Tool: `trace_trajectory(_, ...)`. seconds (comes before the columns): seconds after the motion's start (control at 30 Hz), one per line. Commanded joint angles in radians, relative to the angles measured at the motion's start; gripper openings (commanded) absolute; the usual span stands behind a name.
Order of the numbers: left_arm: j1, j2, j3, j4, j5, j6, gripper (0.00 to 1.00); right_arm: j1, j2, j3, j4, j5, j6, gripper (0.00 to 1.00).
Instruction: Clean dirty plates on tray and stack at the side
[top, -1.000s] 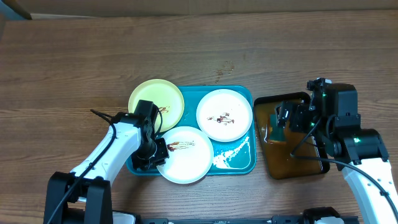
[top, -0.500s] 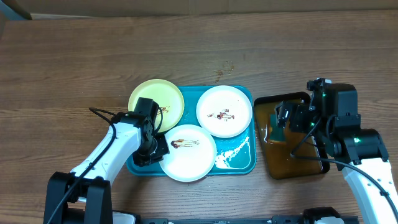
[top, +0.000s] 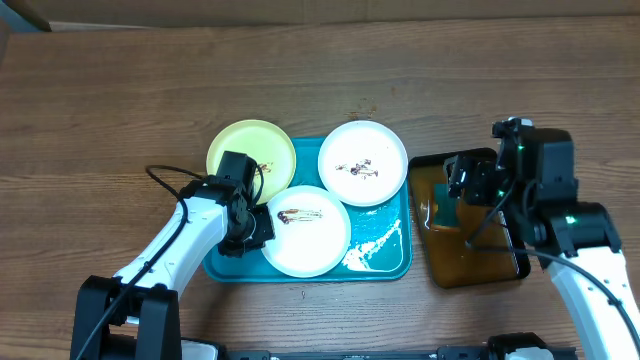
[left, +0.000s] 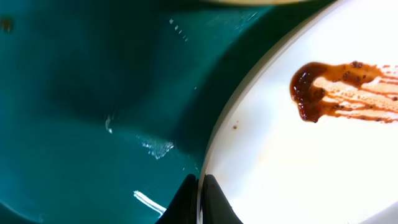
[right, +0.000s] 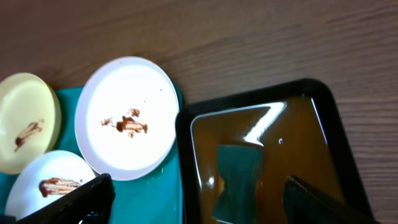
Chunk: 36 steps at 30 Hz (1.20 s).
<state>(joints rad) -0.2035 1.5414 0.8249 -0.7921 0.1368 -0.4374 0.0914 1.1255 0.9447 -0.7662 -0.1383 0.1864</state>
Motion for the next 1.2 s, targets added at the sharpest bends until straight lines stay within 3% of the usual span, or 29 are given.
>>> trace_trajectory(0.0, -0.006, 0.008, -0.005, 0.009, -0.042, 0.121, 0.04, -0.007, 0.045, 0.029, -0.024, 0.014, -0.011, 0.88)
trace_trajectory(0.2, -0.006, 0.008, -0.005, 0.007, -0.089, 0.287, 0.04, -0.007, 0.11, 0.029, -0.019, 0.079, -0.011, 0.88)
trace_trajectory(0.37, -0.006, 0.008, -0.005, 0.01, -0.088, 0.347, 0.04, -0.006, 0.18, 0.029, 0.011, 0.084, -0.011, 0.86)
trace_trajectory(0.53, -0.006, 0.008, -0.005, 0.02, -0.059, 0.417, 0.04, -0.006, 0.293, 0.029, 0.004, 0.057, -0.011, 0.74)
trace_trajectory(0.73, -0.006, 0.008, -0.005, 0.026, -0.057, 0.415, 0.04, 0.006, 0.392, 0.029, -0.023, 0.058, 0.0, 0.64)
trace_trajectory(1.17, -0.006, 0.008, -0.005, 0.035, -0.057, 0.403, 0.04, 0.046, 0.51, 0.024, -0.045, 0.06, 0.051, 0.61)
